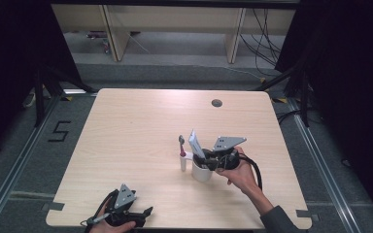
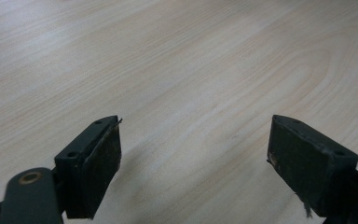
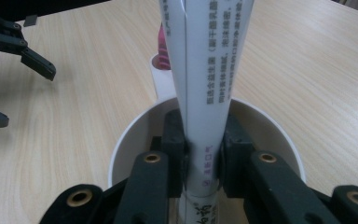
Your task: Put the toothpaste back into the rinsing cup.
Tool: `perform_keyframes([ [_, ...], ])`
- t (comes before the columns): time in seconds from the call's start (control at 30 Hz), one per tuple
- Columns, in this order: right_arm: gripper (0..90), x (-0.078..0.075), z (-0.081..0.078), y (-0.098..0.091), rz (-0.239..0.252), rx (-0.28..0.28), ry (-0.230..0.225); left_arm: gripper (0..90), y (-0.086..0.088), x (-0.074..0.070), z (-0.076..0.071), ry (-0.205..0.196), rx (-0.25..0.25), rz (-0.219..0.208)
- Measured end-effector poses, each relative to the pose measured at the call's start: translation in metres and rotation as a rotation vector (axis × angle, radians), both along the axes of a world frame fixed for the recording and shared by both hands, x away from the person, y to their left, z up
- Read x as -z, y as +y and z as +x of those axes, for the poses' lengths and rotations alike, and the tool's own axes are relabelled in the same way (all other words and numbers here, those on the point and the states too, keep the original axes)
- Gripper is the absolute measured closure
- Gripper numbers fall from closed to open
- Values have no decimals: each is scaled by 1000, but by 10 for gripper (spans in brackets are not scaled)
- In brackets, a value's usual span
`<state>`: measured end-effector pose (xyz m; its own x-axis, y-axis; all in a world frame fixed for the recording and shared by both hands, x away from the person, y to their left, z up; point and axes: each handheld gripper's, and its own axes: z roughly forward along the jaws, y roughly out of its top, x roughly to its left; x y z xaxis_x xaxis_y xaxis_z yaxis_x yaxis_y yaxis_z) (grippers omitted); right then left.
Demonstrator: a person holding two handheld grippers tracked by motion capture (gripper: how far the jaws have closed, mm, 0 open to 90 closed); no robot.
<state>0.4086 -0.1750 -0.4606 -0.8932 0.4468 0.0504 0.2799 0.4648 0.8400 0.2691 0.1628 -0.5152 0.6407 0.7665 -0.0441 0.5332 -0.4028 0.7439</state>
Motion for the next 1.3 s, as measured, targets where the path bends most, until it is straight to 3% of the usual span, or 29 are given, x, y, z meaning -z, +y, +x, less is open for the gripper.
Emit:
perform_keyframes([
  [0.33,724,-6,-3,-5,34,10,11,170,0,0,0,1,3,7],
  [0.57,639,-9,-3,-11,60,23,-1,170,0,0,0,4,2,1],
  [0.63,620,-12,-5,-13,59,38,21,170,0,0,0,3,1,13],
  [0.77,574,-15,-7,-16,78,32,3,170,1,0,0,-4,-3,8],
  [0.8,571,-16,-7,-17,75,37,-19,170,1,0,0,-1,-2,-1],
  [0.87,569,-18,-10,-18,78,38,19,170,1,0,0,-1,-2,2],
  [1.0,540,-20,-12,-22,80,44,-11,170,1,-1,0,-5,-1,11],
  [1.03,533,-21,-13,-23,84,44,12,170,1,-1,0,-5,-1,11],
  [1.1,516,-23,-13,-26,92,46,-22,170,1,0,-1,-4,2,-1],
  [1.13,516,-24,-14,-27,91,40,-5,170,1,0,-1,-4,1,-1],
  [1.23,507,-26,-15,-32,103,59,-20,170,1,-1,-1,-3,2,-3],
  [1.3,500,-27,-16,-35,100,60,-7,170,1,0,-1,-4,3,-6],
])
